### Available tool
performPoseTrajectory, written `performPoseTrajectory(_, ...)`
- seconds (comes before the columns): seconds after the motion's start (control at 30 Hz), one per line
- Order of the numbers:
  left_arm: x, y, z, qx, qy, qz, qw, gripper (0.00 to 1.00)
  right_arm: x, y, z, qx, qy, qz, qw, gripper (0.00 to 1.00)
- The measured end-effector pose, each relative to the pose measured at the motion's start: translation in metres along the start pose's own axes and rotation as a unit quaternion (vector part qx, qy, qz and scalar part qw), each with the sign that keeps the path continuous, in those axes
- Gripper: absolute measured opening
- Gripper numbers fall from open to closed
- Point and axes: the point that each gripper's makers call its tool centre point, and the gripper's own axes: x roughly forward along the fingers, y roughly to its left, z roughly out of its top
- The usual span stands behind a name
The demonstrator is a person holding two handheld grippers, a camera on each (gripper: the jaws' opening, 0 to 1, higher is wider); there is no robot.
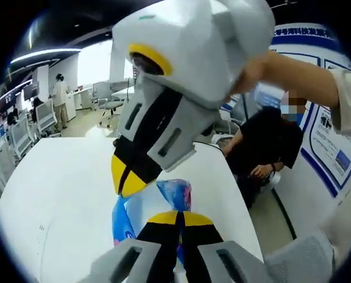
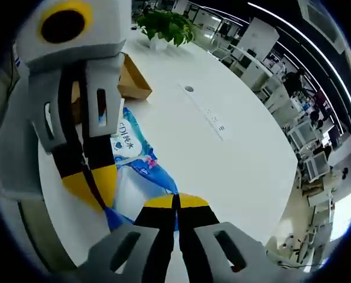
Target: Operate the shoe box by opening the lid, removing the specified soft item, and placing it in the target area until the item is outside and the box remains undamaged.
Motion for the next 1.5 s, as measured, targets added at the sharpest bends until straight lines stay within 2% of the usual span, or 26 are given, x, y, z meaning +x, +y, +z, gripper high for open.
performPoseTrajectory(0.17, 0.015, 0.006, 0.001, -0.005, -0.002, 0.002, 1.0, 0.0, 0.007, -0.008, -0.012, -0.002, 0.009, -0.014, 0.9999, 0.0)
performPoseTrajectory(0.3, 0.026, 0.01, 0.001, 0.003, -0.005, 0.017, 0.9998, 0.0, 0.013, -0.014, -0.019, 0.0, 0.008, -0.026, 0.9996, 0.0)
performPoseTrajectory(0.47, 0.038, 0.016, -0.008, -0.007, -0.004, 0.025, 0.9997, 0.0, 0.024, -0.017, -0.03, 0.009, 0.008, -0.037, 0.9992, 0.0)
performPoseTrajectory(0.53, 0.045, 0.018, -0.016, -0.03, -0.006, 0.025, 0.9992, 0.0, 0.03, -0.016, -0.035, 0.009, 0.011, -0.039, 0.9991, 0.0)
performPoseTrajectory(0.63, 0.053, 0.021, -0.023, -0.035, -0.01, 0.032, 0.9988, 0.0, 0.038, -0.015, -0.043, 0.014, 0.016, -0.039, 0.999, 0.0)
performPoseTrajectory(0.73, 0.059, 0.023, -0.028, -0.037, -0.017, 0.036, 0.9985, 0.0, 0.047, -0.018, -0.046, 0.043, 0.007, -0.048, 0.9979, 0.0)
performPoseTrajectory(0.83, 0.064, 0.027, -0.038, -0.037, -0.01, 0.045, 0.9982, 0.0, 0.055, -0.018, -0.052, 0.05, 0.014, -0.052, 0.9973, 0.0)
performPoseTrajectory(1.03, 0.069, 0.029, -0.048, -0.059, -0.005, 0.041, 0.9974, 0.0, 0.066, -0.015, -0.062, 0.054, 0.03, -0.056, 0.9965, 0.0)
performPoseTrajectory(1.4, 0.078, 0.026, -0.047, -0.049, 0.004, 0.038, 0.998, 0.01, 0.073, -0.016, -0.07, 0.051, 0.048, -0.06, 0.9958, 0.0)
performPoseTrajectory(1.5, 0.082, 0.027, -0.048, -0.066, 0.005, 0.036, 0.9971, 0.02, 0.075, -0.017, -0.071, 0.045, 0.053, -0.06, 0.9958, 0.0)
